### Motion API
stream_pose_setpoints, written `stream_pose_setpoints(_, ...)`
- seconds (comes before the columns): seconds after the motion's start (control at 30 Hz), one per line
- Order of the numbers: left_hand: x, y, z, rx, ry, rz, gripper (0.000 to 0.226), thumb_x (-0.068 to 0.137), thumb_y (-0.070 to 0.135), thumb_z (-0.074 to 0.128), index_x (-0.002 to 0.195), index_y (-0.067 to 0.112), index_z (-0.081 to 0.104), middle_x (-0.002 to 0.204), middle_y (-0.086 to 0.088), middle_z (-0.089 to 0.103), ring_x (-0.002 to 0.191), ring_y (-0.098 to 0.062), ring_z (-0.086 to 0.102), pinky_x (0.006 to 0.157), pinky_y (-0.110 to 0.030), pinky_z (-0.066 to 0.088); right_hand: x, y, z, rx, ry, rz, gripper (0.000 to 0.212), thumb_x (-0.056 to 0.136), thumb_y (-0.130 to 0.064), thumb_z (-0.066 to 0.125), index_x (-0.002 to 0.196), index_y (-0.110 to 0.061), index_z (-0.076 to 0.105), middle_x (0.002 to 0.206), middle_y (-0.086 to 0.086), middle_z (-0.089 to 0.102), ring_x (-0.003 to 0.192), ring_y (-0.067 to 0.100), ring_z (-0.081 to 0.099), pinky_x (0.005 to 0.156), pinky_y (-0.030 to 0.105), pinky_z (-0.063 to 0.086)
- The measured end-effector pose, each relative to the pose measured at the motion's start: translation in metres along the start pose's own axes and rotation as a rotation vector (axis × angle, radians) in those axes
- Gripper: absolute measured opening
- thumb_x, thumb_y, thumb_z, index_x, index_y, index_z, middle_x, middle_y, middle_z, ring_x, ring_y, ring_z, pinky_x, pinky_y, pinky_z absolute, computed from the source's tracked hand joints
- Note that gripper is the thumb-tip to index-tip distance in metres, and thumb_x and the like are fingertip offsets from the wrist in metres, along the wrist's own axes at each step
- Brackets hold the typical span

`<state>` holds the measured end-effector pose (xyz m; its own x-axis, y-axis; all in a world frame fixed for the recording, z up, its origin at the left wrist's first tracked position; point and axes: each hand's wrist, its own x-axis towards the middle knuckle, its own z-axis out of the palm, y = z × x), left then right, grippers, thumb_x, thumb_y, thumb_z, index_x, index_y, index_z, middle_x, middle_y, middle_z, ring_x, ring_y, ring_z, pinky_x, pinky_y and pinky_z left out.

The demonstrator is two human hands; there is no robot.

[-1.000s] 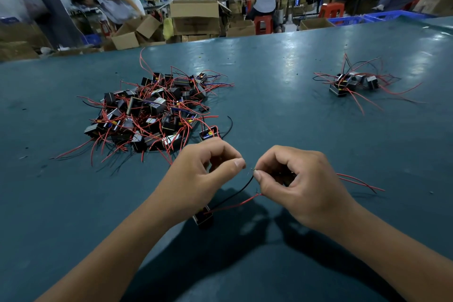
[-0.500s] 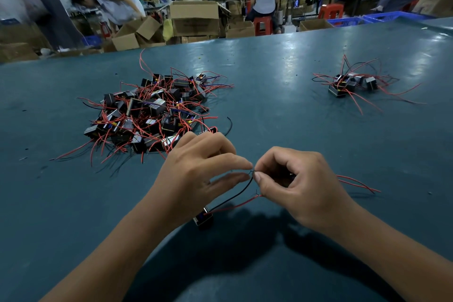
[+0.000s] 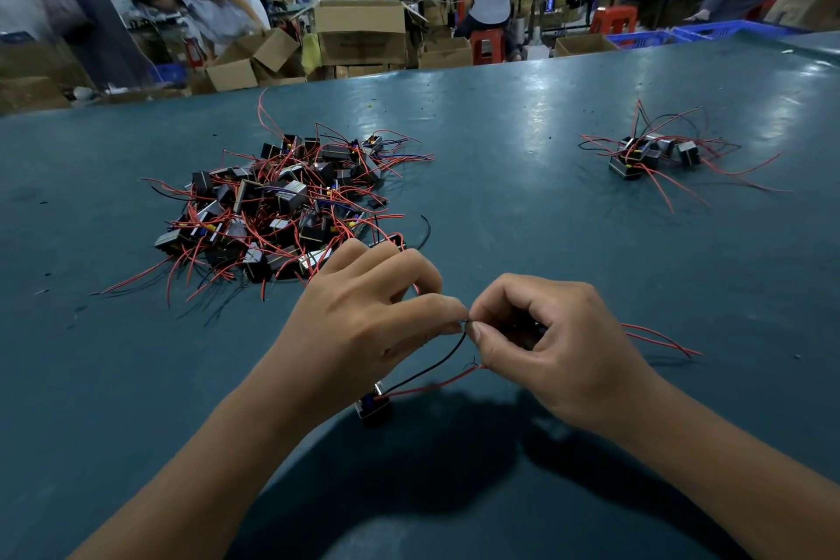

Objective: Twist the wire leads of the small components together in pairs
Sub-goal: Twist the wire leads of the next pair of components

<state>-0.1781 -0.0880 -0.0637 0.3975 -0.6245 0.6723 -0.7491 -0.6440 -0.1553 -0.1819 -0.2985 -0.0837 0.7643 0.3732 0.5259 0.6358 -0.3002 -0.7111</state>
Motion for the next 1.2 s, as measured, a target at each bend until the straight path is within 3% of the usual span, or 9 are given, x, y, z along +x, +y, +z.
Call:
stream_pose_setpoints(0.07, 0.0, 0.002, 0.002, -0.051, -0.002, -0.065, 0.017, 0.099, 0.027, 0.062, 0.095, 0.019, 0.077, 0.089, 0.001, 0.064, 0.077, -0.021, 0.057, 0.07, -0.033, 0.037, 0.0, 0.0, 0.0, -0.005, 0.006, -0.005, 0.012, 0.08, -0.011, 0.067, 0.071, -0.017, 0.062, 0.063, -0.011, 0.057, 0.055, 0.002, 0.049, 0.057, 0.008, 0.036)
stream_pose_setpoints(0.13, 0.001, 0.006, 0.003, -0.28, -0.003, -0.274, 0.009, 0.094, 0.022, 0.066, 0.098, 0.017, 0.073, 0.089, 0.005, 0.063, 0.079, -0.018, 0.058, 0.072, -0.029, 0.041, 0.001, 0.0, 0.0, -0.016, 0.014, -0.002, 0.01, 0.08, -0.011, 0.067, 0.072, -0.015, 0.063, 0.064, -0.009, 0.059, 0.055, 0.003, 0.051, 0.058, 0.008, 0.036)
stream_pose_setpoints(0.2, 0.0, 0.008, 0.003, -0.565, -0.038, -0.515, 0.009, 0.092, 0.03, 0.065, 0.093, 0.022, 0.069, 0.081, 0.008, 0.062, 0.072, -0.01, 0.055, 0.067, -0.022, 0.041, 0.001, 0.0, -0.001, -0.027, 0.015, 0.001, 0.009, 0.081, -0.013, 0.067, 0.073, -0.015, 0.064, 0.065, -0.009, 0.061, 0.056, 0.005, 0.053, 0.058, 0.009, 0.037)
stream_pose_setpoints(0.27, 0.0, 0.011, 0.004, -0.746, -0.132, -0.643, 0.019, 0.091, 0.041, 0.06, 0.086, 0.024, 0.067, 0.073, 0.007, 0.06, 0.064, -0.008, 0.05, 0.059, -0.025, 0.04, 0.001, 0.0, -0.001, -0.04, 0.013, -0.011, 0.009, 0.081, -0.013, 0.067, 0.074, -0.014, 0.064, 0.064, -0.009, 0.061, 0.057, 0.007, 0.054, 0.058, 0.011, 0.039)
stream_pose_setpoints(0.4, 0.003, 0.019, 0.009, -0.855, -0.217, -0.663, 0.018, 0.093, 0.031, 0.06, 0.08, 0.019, 0.063, 0.065, 0.011, 0.05, 0.057, -0.004, 0.039, 0.055, -0.019, 0.031, 0.0, -0.001, -0.001, -0.057, 0.009, -0.036, 0.006, 0.081, -0.011, 0.068, 0.075, -0.012, 0.066, 0.064, -0.007, 0.062, 0.06, 0.009, 0.055, 0.058, 0.016, 0.042)
stream_pose_setpoints(0.7, 0.007, 0.026, 0.01, -0.981, -0.201, -0.761, 0.017, 0.089, 0.029, 0.056, 0.078, 0.017, 0.06, 0.066, -0.003, 0.042, 0.061, -0.02, 0.032, 0.056, -0.04, 0.025, 0.0, -0.001, 0.001, -0.04, 0.027, -0.047, 0.007, 0.082, -0.01, 0.069, 0.076, -0.012, 0.066, 0.065, -0.01, 0.06, 0.06, 0.007, 0.054, 0.06, 0.013, 0.04)
stream_pose_setpoints(1.03, 0.01, 0.035, 0.013, -1.192, -0.155, -1.017, 0.024, 0.087, 0.014, 0.055, 0.065, 0.021, 0.058, 0.059, 0.007, 0.044, 0.054, -0.007, 0.033, 0.051, -0.021, 0.026, 0.0, -0.001, 0.002, -0.201, 0.074, -0.125, 0.008, 0.081, -0.011, 0.068, 0.074, -0.012, 0.064, 0.066, -0.01, 0.058, 0.062, 0.004, 0.05, 0.06, 0.016, 0.04)
stream_pose_setpoints(1.2, 0.012, 0.034, 0.01, -1.168, -0.173, -0.983, 0.017, 0.081, 0.023, 0.054, 0.064, 0.023, 0.059, 0.062, 0.003, 0.046, 0.057, -0.013, 0.034, 0.052, -0.024, 0.026, 0.0, -0.002, 0.002, -0.196, 0.064, -0.112, 0.008, 0.081, -0.012, 0.067, 0.074, -0.012, 0.063, 0.066, -0.01, 0.057, 0.061, 0.005, 0.05, 0.059, 0.017, 0.041)
